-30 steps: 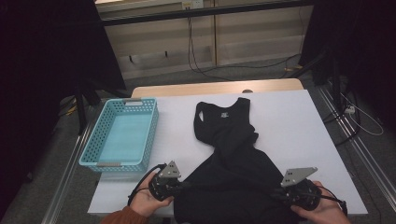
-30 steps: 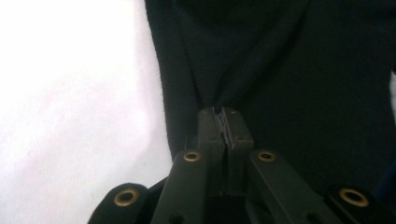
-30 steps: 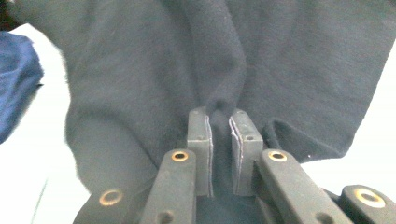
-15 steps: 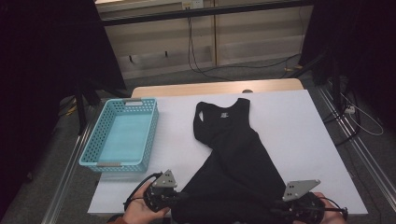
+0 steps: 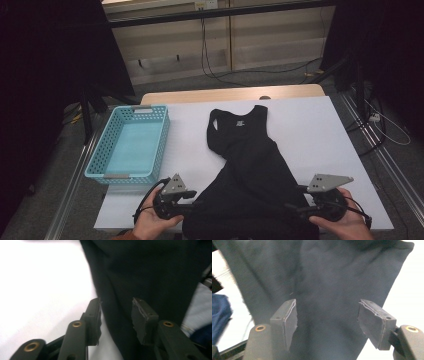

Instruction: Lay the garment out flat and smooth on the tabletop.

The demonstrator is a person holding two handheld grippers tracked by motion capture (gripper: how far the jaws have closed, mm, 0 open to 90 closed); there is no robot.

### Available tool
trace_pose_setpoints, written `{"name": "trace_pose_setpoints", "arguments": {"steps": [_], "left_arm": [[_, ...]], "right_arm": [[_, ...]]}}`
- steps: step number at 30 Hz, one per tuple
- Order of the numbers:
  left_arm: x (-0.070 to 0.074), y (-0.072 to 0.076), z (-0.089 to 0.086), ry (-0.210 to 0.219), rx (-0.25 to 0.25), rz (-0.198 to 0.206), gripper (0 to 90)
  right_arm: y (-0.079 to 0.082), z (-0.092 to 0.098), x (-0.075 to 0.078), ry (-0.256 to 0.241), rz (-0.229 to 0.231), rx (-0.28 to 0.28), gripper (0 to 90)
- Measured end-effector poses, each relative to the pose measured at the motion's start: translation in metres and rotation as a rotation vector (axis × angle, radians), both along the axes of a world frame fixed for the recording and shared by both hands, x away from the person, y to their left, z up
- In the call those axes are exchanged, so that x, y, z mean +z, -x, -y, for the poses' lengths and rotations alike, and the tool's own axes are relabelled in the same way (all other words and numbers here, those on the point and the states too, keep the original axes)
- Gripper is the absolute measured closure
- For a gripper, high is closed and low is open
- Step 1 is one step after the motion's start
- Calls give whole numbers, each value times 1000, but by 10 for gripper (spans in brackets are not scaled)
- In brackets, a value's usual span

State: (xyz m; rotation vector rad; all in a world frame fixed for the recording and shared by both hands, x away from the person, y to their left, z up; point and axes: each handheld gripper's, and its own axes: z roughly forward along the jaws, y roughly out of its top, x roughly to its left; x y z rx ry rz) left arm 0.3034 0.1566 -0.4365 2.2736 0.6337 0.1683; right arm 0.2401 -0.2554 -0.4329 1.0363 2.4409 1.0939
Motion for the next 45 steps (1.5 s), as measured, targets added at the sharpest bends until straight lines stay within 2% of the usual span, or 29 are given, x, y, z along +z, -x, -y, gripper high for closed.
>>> {"name": "trace_pose_setpoints", "arguments": {"steps": [3,5,8,10,14,17,18,20,22,23,25,28,30,32,38,45], "left_arm": [[-2,-10,9,-14,-6,11,560],[-2,-18,15,-11,-15,30,556],[-4,-34,27,-10,-18,36,563],[-6,-45,34,-25,2,57,578],[-8,-65,45,-13,40,55,563],[-1,-79,53,-16,63,50,537],[-1,-82,54,2,70,55,541],[-2,-86,56,13,74,34,559],[-7,-85,57,-13,73,35,559],[-9,-83,57,-12,67,27,559],[-13,-79,58,-7,57,18,559],[-16,-76,60,-4,48,17,551],[-17,-75,61,-15,38,16,547],[-19,-74,63,-25,36,19,547],[-21,-75,67,-18,12,28,580],[-21,-77,67,-12,17,26,588]], "right_arm": [[-13,-1,1,-1,15,-21,343],[-23,0,3,-13,22,-25,372],[-36,1,5,-25,30,-40,385],[-46,1,7,-28,39,-44,418],[-72,2,10,-5,35,-57,409],[-90,1,10,9,32,-78,420],[-95,0,9,7,33,-86,421],[-102,-2,5,16,30,-95,420],[-107,-4,0,5,31,-111,434],[-109,-4,-4,-10,28,-115,441],[-109,-6,-8,9,25,-122,448],[-107,-4,-9,9,22,-142,461],[-105,-2,-11,19,23,-149,468],[-104,1,-15,34,9,-158,470],[-108,1,-24,65,-29,-177,476],[-108,1,-26,61,-33,-177,478]]}}
